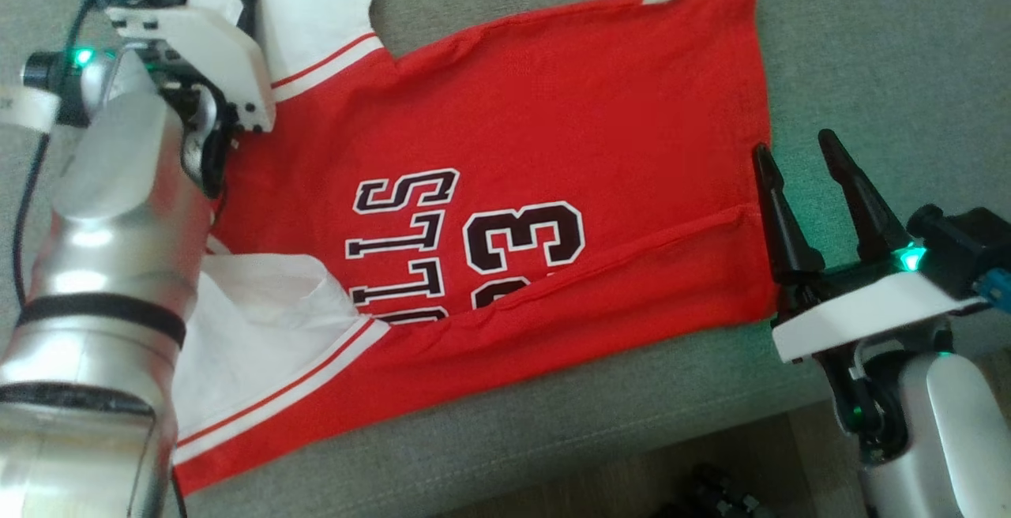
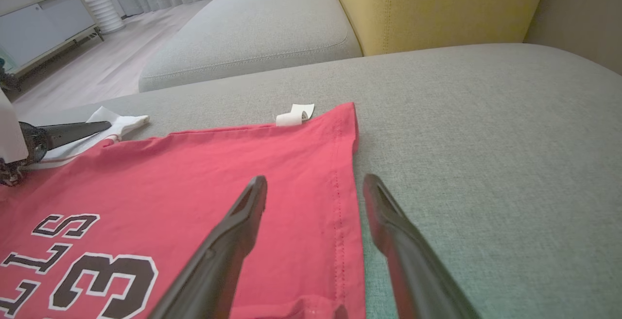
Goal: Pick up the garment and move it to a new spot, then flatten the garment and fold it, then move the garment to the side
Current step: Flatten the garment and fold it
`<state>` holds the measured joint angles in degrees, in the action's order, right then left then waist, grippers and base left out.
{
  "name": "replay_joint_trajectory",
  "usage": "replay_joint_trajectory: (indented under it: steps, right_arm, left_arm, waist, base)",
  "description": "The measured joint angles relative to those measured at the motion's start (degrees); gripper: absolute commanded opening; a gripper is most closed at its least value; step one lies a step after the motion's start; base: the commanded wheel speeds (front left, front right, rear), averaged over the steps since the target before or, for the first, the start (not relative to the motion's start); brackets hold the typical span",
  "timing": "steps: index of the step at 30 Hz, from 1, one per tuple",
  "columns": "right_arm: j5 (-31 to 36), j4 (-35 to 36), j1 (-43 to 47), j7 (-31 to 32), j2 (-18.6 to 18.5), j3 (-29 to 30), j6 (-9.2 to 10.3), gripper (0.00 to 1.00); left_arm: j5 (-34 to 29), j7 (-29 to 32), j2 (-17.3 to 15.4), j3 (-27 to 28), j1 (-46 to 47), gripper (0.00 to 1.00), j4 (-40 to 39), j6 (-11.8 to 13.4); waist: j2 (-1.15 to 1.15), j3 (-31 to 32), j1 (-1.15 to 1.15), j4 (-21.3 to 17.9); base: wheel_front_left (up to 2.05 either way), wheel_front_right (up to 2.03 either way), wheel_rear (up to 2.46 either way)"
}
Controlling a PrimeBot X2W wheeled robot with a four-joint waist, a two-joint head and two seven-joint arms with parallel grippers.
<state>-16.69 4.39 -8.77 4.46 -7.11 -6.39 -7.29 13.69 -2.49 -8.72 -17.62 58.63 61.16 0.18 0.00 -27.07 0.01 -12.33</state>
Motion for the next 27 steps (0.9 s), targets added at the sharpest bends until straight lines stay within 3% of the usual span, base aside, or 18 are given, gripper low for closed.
replay_joint_trajectory:
  steps: [1, 2, 3, 4, 9, 13, 27]
  right_arm:
    - [-0.24, -0.16, -0.20, 0.01, 0.01, -0.01, 0.00, 1.00]
    - [-0.64, -0.34, -0.25, 0.03, 0.01, 0.00, 0.00, 1.00]
    - [-0.93, -0.73, -0.25, 0.10, 0.00, 0.11, 0.00, 1.00]
    - [-1.15, -1.19, -0.25, 0.19, -0.02, 0.30, 0.00, 1.00]
    - [-2.88, -4.09, -2.07, 1.47, -1.19, 1.81, 0.00, 1.00]
    - [-4.53, -7.50, -8.56, 2.87, -3.26, 2.55, 0.00, 1.00]
    - [-11.27, -29.77, -26.96, 9.91, -11.83, -1.47, 0.00, 1.00]
  left_arm:
    - [0.52, 0.90, 0.09, 0.20, 0.88, 1.00, 1.30, -0.16]
    - [1.27, 1.52, 0.14, 0.62, 1.91, 0.89, 2.35, -0.66]
    - [1.57, 2.20, 0.14, 0.65, 2.95, 0.07, 3.56, -0.92]
    - [1.58, 2.63, 0.12, 0.67, 3.73, 0.00, 4.46, -1.22]
    - [1.57, 1.07, 0.37, -0.02, 4.50, 0.00, 6.90, -1.30]
    - [1.51, -1.49, 0.97, -0.34, 4.50, 0.00, 8.03, -1.77]
    - [1.60, -7.78, 6.20, -2.58, 7.50, 0.00, 9.32, -3.74]
  waist:
    - [0.00, -0.06, 0.00, -0.23]
    - [0.00, -0.10, 0.00, -0.38]
    - [0.00, -0.14, 0.00, -0.48]
    - [0.00, -0.16, 0.00, -0.54]
    - [0.00, 0.15, 0.00, -0.20]
    - [0.00, 0.44, 0.00, 0.79]
    - [0.00, -0.69, 0.00, 9.17]
  base:
    - [0.00, 0.00, 0.00]
    - [0.00, 0.00, 0.00]
    - [0.00, 0.00, 0.00]
    - [0.00, 0.00, 0.00]
    - [0.00, 0.00, 0.00]
    - [0.00, 0.00, 0.00]
    - [0.00, 0.00, 0.00]
